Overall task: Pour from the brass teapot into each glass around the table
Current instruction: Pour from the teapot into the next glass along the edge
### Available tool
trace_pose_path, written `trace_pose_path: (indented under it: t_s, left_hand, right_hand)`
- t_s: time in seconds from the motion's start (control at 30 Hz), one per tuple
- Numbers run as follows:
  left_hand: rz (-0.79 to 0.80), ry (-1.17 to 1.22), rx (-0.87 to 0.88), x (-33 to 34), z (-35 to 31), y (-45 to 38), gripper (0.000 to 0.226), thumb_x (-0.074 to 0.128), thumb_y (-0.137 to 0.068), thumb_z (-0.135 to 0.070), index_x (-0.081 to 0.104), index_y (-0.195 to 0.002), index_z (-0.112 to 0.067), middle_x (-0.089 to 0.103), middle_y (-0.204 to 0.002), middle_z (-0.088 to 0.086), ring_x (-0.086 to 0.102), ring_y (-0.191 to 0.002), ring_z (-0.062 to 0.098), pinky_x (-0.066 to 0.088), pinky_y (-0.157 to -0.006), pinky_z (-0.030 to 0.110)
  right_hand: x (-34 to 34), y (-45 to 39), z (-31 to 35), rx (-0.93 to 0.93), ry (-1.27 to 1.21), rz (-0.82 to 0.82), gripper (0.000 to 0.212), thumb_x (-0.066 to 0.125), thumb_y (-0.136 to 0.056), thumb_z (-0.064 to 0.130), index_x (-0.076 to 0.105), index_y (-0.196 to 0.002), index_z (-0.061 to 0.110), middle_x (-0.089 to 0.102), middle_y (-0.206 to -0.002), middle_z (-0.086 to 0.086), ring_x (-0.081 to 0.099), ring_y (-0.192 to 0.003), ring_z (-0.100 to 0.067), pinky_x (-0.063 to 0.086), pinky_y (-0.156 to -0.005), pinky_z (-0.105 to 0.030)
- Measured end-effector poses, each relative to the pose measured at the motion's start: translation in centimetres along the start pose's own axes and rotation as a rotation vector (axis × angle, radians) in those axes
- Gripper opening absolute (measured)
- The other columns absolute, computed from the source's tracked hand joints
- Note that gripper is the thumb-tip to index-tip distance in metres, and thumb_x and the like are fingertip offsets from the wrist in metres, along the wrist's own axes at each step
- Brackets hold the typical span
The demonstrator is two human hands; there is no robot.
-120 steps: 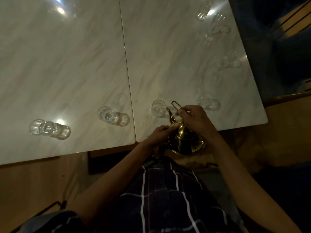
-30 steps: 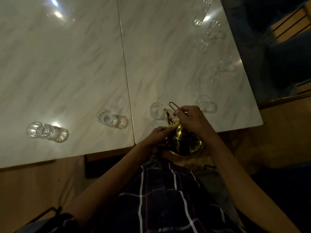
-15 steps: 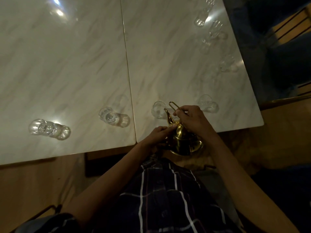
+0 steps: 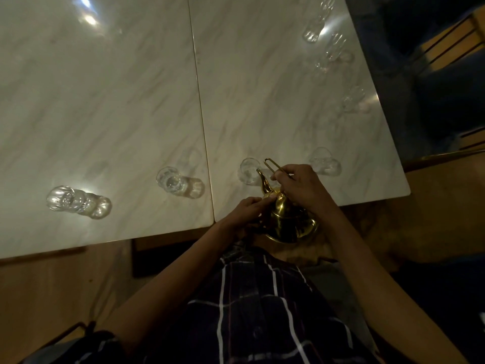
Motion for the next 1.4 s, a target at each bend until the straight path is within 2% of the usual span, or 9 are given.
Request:
trace_pose_path:
  t_s: [0.17, 0.37, 0.5, 0.6, 0.77, 0.87, 1.07, 1.23, 1.4]
  left_hand:
    - [0.012, -0.033, 0.01, -0.2, -0.2, 0.1, 0.058, 0.067, -0.094, -0.059, 0.071, -0.124, -0.01, 0.07, -0.125, 0.011, 0.068, -0.114, 0.029, 0.061, -0.094, 0.044]
    - [0.022, -0.082, 0.02, -0.7, 0.0, 0.0, 0.057, 0.067, -0.094, -0.059, 0.072, -0.123, -0.009, 0.072, -0.123, 0.012, 0.07, -0.114, 0.03, 0.059, -0.099, 0.05]
    - [0.029, -0.13, 0.052, -1.2, -0.5, 0.0, 0.059, 0.067, -0.093, -0.06, 0.072, -0.119, -0.007, 0.074, -0.117, 0.014, 0.072, -0.107, 0.028, 0.063, -0.085, 0.041]
    - [0.027, -0.146, 0.076, -1.6, -0.5, -0.2, 0.064, 0.071, -0.085, -0.067, 0.074, -0.114, -0.01, 0.077, -0.112, 0.012, 0.074, -0.104, 0.028, 0.063, -0.091, 0.046]
    - [0.008, -0.181, 0.11, -1.7, -1.5, -0.5, 0.072, 0.076, -0.077, -0.071, 0.069, -0.119, -0.013, 0.076, -0.11, 0.011, 0.076, -0.091, 0.02, 0.063, -0.07, 0.034]
    - [0.013, -0.207, 0.131, -1.0, -2.6, -0.3, 0.058, 0.074, -0.088, -0.06, 0.063, -0.123, -0.014, 0.075, -0.108, 0.007, 0.076, -0.092, 0.019, 0.065, -0.077, 0.037]
    - [0.042, -0.304, 0.131, 1.6, -4.5, -1.3, 0.062, 0.07, -0.092, -0.058, 0.053, -0.132, -0.014, 0.071, -0.117, 0.011, 0.074, -0.1, 0.022, 0.062, -0.077, 0.036]
    - [0.071, -0.321, 0.15, 4.9, -5.7, -2.8, 0.066, 0.072, -0.089, -0.062, 0.056, -0.13, -0.012, 0.073, -0.115, 0.011, 0.075, -0.101, 0.023, 0.064, -0.087, 0.044]
    - [0.09, -0.311, 0.149, 9.1, -7.2, -4.6, 0.054, 0.072, -0.09, -0.059, 0.057, -0.12, -0.017, 0.073, -0.113, 0.011, 0.075, -0.102, 0.025, 0.064, -0.09, 0.047]
  right_hand:
    - [0.1, 0.2, 0.0, 0.002, 0.003, -0.02, 0.024, 0.057, -0.097, 0.024, 0.076, -0.094, 0.009, 0.059, -0.059, 0.013, 0.054, -0.049, 0.012, 0.038, -0.055, -0.018]
    - [0.5, 0.4, -0.1, 0.027, -0.026, -0.024, 0.023, 0.057, -0.097, 0.023, 0.076, -0.097, 0.011, 0.057, -0.052, 0.016, 0.054, -0.047, 0.011, 0.038, -0.054, -0.017]
    - [0.8, 0.8, -0.3, 0.041, -0.052, -0.049, 0.022, 0.056, -0.097, 0.021, 0.076, -0.098, 0.011, 0.059, -0.049, 0.021, 0.054, -0.047, 0.011, 0.036, -0.053, -0.013]
    - [1.1, 1.1, -0.4, 0.052, -0.1, -0.081, 0.021, 0.056, -0.096, 0.02, 0.076, -0.094, 0.013, 0.058, -0.05, 0.027, 0.055, -0.049, 0.011, 0.036, -0.055, -0.015]
    - [0.6, 1.5, -0.9, 0.059, -0.177, -0.121, 0.021, 0.055, -0.097, 0.019, 0.075, -0.093, 0.014, 0.057, -0.05, 0.029, 0.054, -0.049, 0.011, 0.033, -0.057, -0.015]
    - [-0.5, 1.9, -1.1, 0.055, -0.207, -0.164, 0.021, 0.055, -0.098, 0.018, 0.074, -0.091, 0.015, 0.058, -0.051, 0.028, 0.055, -0.05, 0.01, 0.035, -0.056, -0.013]
    - [-3.4, 2.0, -2.5, 0.061, -0.289, -0.229, 0.021, 0.055, -0.099, 0.016, 0.073, -0.089, 0.014, 0.057, -0.049, 0.02, 0.053, -0.045, 0.004, 0.036, -0.044, -0.006]
    - [-6.6, 1.2, -4.3, 0.056, -0.278, -0.244, 0.021, 0.055, -0.099, 0.016, 0.072, -0.088, 0.015, 0.055, -0.049, 0.02, 0.051, -0.044, 0.003, 0.035, -0.043, -0.006]
    - [-10.6, 0.0, -6.7, 0.066, -0.279, -0.248, 0.021, 0.054, -0.1, 0.017, 0.074, -0.094, 0.011, 0.053, -0.046, 0.019, 0.047, -0.04, 0.001, 0.034, -0.041, -0.01]
Point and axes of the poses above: each hand's wrist, its own y-axis away from the middle knuckle, its own x-axis out of the palm, z = x × y, the point moved 3 cm from there along -y, towards the middle knuckle
